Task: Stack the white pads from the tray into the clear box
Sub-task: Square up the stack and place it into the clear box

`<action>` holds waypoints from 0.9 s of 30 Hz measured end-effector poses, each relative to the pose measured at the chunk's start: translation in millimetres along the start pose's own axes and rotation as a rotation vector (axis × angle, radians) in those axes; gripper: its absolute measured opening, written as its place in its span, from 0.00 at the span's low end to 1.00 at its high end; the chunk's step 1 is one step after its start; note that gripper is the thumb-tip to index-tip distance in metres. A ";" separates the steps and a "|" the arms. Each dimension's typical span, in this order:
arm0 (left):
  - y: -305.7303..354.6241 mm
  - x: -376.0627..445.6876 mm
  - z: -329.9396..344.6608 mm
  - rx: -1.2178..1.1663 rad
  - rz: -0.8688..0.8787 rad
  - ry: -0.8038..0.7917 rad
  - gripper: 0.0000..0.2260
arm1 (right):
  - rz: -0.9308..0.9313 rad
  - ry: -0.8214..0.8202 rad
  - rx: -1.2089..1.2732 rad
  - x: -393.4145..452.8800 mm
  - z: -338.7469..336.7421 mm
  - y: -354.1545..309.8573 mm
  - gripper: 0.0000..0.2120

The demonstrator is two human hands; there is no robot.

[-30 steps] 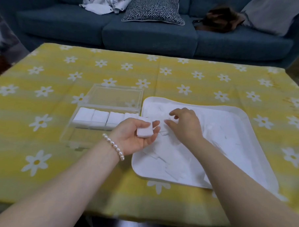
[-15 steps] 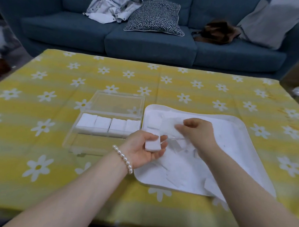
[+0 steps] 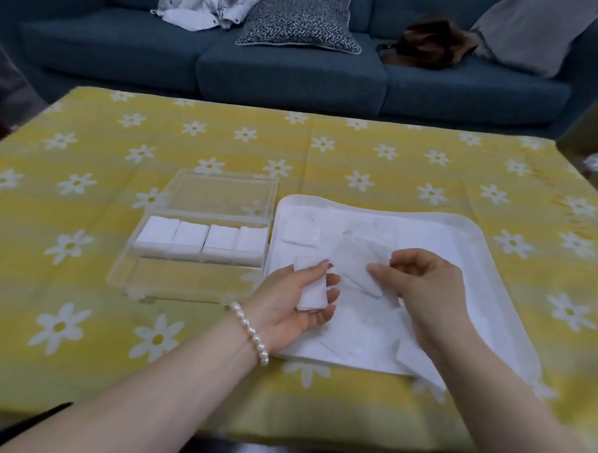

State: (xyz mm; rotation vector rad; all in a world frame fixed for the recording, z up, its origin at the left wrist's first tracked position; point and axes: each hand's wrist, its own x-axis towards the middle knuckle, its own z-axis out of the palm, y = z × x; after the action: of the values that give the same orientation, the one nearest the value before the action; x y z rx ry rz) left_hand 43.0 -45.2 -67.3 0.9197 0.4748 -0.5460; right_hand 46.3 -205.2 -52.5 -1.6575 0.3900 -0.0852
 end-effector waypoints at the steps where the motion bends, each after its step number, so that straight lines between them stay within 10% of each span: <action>1: 0.7 0.9 -0.4 -0.009 0.004 0.011 0.03 | -0.053 0.012 -0.044 0.0 1.1 -1.2 0.12; 13: -4.4 0.5 1.5 0.020 0.077 -0.104 0.18 | -0.546 -0.101 -0.415 -32.6 23.4 10.2 0.17; 22: -3.4 5.2 -2.8 -0.033 0.084 -0.052 0.10 | -0.343 -0.208 -0.120 -32.0 21.0 2.5 0.08; 27: -0.4 6.4 -5.4 -0.121 0.007 -0.098 0.07 | -0.196 0.089 0.062 -11.7 7.8 -2.9 0.10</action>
State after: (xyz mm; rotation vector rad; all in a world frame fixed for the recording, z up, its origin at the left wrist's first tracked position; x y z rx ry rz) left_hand 46.9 -42.4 -74.2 0.7752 0.4113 -0.5475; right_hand 38.1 -194.0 -48.7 -1.6310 0.2885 -0.3146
